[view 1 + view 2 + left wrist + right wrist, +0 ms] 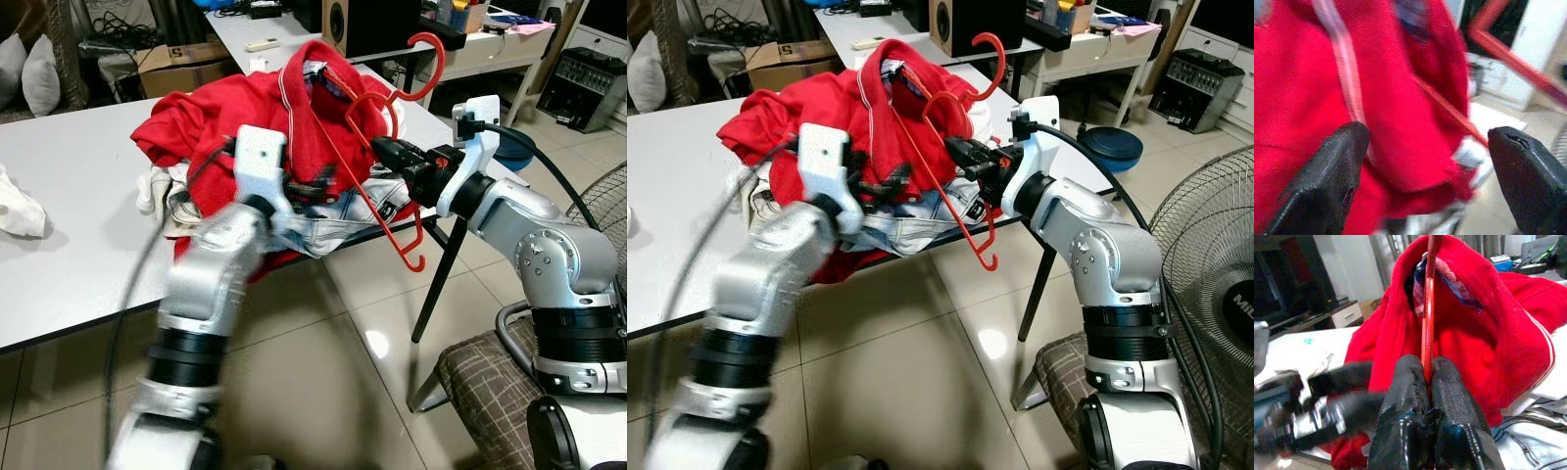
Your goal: Hang hanger
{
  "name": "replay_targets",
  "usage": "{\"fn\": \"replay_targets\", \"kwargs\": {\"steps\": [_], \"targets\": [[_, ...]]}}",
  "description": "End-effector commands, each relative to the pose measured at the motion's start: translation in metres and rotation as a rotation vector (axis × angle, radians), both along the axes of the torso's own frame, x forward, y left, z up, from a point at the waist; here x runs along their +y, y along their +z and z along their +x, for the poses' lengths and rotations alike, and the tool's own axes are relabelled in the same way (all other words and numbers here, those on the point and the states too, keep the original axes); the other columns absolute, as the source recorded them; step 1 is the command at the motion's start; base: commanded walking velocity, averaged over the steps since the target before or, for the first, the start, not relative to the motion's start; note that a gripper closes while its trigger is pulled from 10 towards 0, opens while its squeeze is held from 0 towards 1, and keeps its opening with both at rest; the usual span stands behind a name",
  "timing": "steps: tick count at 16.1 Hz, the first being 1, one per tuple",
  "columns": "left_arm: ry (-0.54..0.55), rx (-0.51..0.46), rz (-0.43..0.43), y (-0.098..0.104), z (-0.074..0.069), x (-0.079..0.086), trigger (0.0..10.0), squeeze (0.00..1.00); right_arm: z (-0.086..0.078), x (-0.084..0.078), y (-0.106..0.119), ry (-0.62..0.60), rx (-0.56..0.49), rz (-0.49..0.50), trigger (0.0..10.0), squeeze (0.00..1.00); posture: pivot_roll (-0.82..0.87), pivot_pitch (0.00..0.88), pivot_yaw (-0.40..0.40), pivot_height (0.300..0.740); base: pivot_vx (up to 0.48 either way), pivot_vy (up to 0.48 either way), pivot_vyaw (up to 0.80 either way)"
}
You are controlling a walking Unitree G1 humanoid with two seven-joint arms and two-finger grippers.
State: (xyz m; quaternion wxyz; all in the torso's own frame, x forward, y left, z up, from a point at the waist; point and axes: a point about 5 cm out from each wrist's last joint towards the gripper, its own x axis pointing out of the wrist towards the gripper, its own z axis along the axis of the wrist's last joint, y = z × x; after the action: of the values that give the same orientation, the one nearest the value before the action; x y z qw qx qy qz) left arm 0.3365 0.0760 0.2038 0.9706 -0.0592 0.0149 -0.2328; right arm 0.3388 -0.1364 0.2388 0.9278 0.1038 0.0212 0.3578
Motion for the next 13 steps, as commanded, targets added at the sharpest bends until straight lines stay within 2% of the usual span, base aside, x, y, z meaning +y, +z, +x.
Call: {"fn": "replay_targets", "kwargs": {"steps": [1, 2, 3, 10, 11, 13], "targets": [[0.022, 0.041, 0.012, -0.009, 0.001, 0.002, 10.0, 0.0, 0.001, 0.001, 0.013, 0.011, -0.046, 0.013, 10.0, 0.0, -0.02, 0.0, 0.055, 0.74, 0.0, 0.0, 0.0], [0.055, 0.053, -0.001, -0.011, 0.002, 0.001, 4.6, 0.0, 0.001, 0.001, 0.013, 0.012, -0.047, 0.015, 10.0, 0.0, -0.02, 0.0, 0.056, 0.74, 0.0, 0.0, 0.0], [0.074, 0.064, -0.025, -0.011, 0.004, 0.0, 0.0, 0.0, 0.001, 0.001, 0.013, 0.014, -0.047, 0.017, 10.0, 0.0, -0.03, 0.0, 0.057, 0.74, 0.0, 0.0, 0.0], [0.146, 0.071, -0.012, -0.015, 0.011, 0.007, 0.0, 0.0, 0.0, 0.001, 0.013, 0.016, -0.051, 0.022, 10.0, 0.0, -0.03, 0.0, 0.061, 0.74, 0.0, 0.0, 0.0], [0.131, 0.073, -0.056, -0.015, 0.014, 0.003, 0.0, 0.0, -0.001, 0.003, 0.013, 0.02, -0.052, 0.027, 10.0, 0.0, -0.03, 0.0, 0.062, 0.74, 0.0, 0.0, 0.0], [0.089, 0.078, -0.08, -0.016, 0.014, -0.005, 0.0, 0.0, -0.001, 0.004, 0.013, 0.025, -0.053, 0.032, 10.0, 0.0, -0.03, 0.0, 0.064, 0.74, 0.0, 0.0, 0.0]]}}
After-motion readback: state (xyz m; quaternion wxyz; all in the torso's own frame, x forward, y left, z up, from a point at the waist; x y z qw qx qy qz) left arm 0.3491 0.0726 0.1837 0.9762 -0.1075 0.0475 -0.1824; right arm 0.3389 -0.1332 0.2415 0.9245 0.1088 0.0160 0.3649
